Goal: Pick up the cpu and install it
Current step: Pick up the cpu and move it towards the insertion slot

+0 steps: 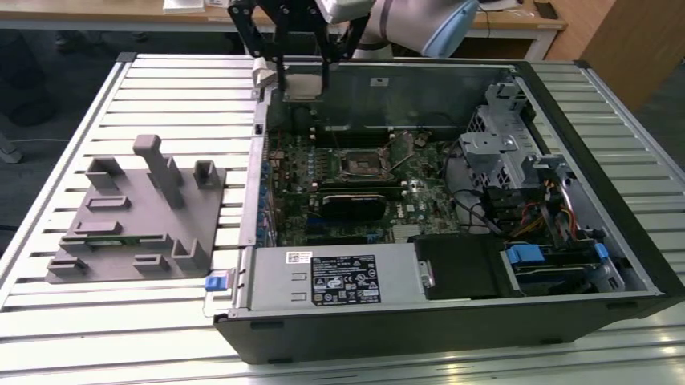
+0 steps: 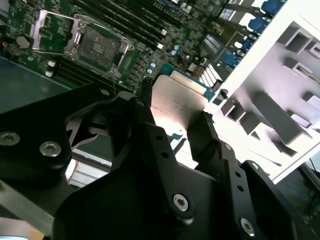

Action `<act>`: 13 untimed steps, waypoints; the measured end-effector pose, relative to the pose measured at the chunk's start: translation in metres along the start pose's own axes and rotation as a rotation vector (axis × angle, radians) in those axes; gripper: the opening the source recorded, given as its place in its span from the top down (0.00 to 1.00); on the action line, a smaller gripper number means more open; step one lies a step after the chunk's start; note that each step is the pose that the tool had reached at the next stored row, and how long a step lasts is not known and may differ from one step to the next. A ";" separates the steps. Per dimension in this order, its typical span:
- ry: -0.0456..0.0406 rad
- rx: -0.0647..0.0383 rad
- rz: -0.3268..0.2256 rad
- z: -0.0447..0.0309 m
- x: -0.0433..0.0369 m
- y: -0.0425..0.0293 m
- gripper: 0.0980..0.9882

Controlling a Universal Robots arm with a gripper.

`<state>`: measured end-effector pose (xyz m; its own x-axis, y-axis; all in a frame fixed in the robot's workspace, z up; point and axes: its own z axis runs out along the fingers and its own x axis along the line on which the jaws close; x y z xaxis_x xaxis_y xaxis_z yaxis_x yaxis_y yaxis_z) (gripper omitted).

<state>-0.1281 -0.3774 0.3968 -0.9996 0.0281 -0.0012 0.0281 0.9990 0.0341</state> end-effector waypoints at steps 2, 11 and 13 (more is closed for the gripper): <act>0.0001 0.000 0.000 0.0006 -0.0077 0.0015 0.51; 0.0000 0.000 0.000 0.0028 -0.0455 0.0075 0.51; -0.0001 0.000 0.000 0.0030 -0.0539 0.0082 0.51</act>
<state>-0.0740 -0.3706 0.3942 -0.9996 0.0281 -0.0014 0.0280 0.9990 0.0341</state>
